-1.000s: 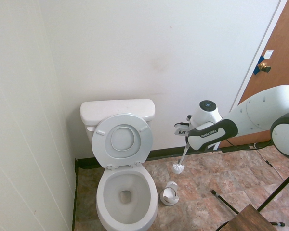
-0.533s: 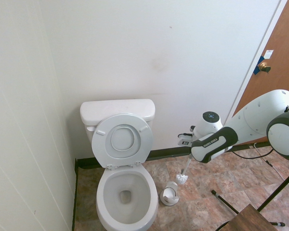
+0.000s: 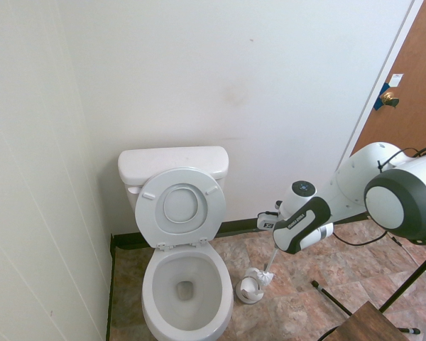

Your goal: Clean the toilet

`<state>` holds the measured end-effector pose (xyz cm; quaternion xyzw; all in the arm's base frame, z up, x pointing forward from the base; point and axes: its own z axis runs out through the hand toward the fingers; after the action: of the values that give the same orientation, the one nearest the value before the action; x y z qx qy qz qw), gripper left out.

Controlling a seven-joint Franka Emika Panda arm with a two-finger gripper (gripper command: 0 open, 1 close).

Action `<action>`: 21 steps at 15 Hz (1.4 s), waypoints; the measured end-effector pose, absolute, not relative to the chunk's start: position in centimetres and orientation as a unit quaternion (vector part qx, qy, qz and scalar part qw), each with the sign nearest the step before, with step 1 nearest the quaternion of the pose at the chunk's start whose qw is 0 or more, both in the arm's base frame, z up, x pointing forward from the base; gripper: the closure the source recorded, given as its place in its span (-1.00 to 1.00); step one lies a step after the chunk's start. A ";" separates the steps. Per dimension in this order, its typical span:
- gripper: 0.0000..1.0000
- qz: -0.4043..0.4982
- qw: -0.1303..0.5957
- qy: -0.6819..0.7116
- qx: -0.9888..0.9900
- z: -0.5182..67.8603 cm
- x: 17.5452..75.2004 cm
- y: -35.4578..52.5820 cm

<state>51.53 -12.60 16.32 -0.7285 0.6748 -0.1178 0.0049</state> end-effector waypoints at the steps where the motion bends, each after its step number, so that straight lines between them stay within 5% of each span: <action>1: 1.00 -0.115 0.004 0.677 -0.727 15.4 52.1 -12.7; 21: 1.00 -0.075 -0.018 0.692 -0.718 2.7 58.8 -13.5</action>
<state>58.84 -13.55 2.67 -0.7181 0.6917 -0.0748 -0.0181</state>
